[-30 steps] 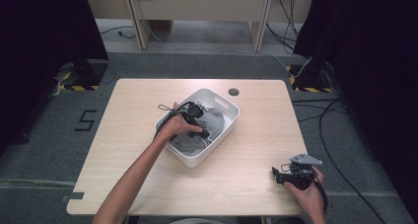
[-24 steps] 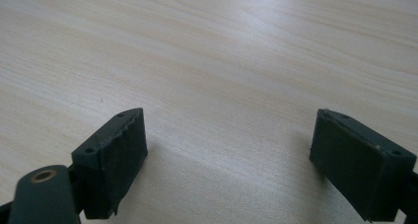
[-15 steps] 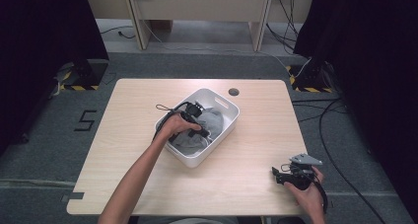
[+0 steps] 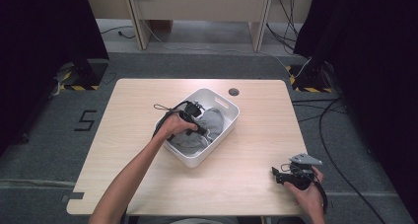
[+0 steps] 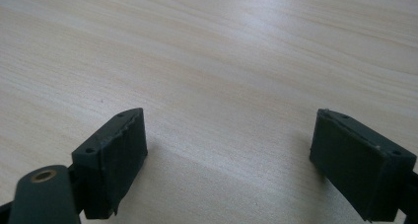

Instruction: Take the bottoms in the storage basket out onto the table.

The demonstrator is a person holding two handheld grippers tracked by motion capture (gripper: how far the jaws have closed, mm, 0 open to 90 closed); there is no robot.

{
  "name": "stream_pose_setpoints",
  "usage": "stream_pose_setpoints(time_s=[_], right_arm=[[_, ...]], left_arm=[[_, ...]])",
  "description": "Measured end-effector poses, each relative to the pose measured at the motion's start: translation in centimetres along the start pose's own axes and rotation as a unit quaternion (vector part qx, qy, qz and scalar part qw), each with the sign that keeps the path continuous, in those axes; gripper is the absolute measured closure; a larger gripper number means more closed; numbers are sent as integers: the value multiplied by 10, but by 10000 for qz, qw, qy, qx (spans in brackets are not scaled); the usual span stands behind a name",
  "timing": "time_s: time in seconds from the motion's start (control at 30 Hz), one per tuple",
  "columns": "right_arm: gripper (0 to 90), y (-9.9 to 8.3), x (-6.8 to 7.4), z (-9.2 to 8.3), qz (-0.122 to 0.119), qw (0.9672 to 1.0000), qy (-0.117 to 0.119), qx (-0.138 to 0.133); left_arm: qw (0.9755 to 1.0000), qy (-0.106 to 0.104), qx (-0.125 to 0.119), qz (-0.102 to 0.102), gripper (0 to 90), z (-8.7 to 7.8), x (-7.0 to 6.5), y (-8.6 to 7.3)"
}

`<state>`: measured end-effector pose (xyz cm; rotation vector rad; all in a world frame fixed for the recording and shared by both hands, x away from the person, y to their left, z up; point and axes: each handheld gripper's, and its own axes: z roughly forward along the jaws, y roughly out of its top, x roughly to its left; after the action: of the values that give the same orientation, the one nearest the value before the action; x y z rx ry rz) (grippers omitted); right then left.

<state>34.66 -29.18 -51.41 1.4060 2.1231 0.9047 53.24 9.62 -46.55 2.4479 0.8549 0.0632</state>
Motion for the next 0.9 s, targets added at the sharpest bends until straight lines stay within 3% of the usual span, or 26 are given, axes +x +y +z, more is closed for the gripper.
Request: stream_pose_setpoints(time_s=[0.23,0.4,0.7,0.77,0.9], right_arm=[[147,0,0,0,16,10000,-2,7],[147,0,0,0,14,10000,-1,6],[147,0,0,0,17,10000,-1,12],[147,0,0,0,20,10000,-1,13],[147,1,0,0,26,10000,-7,14]], left_arm=[[9993,-105,-364,-76,592,-18,-4,4],[9955,-338,-844,-259,597,-44,-2,3],[9915,-319,-1238,-245,598,-77,-4,7],[9890,-394,-1403,-243,599,-90,-7,11],[9870,-279,-1572,-189,599,-106,-13,18]])
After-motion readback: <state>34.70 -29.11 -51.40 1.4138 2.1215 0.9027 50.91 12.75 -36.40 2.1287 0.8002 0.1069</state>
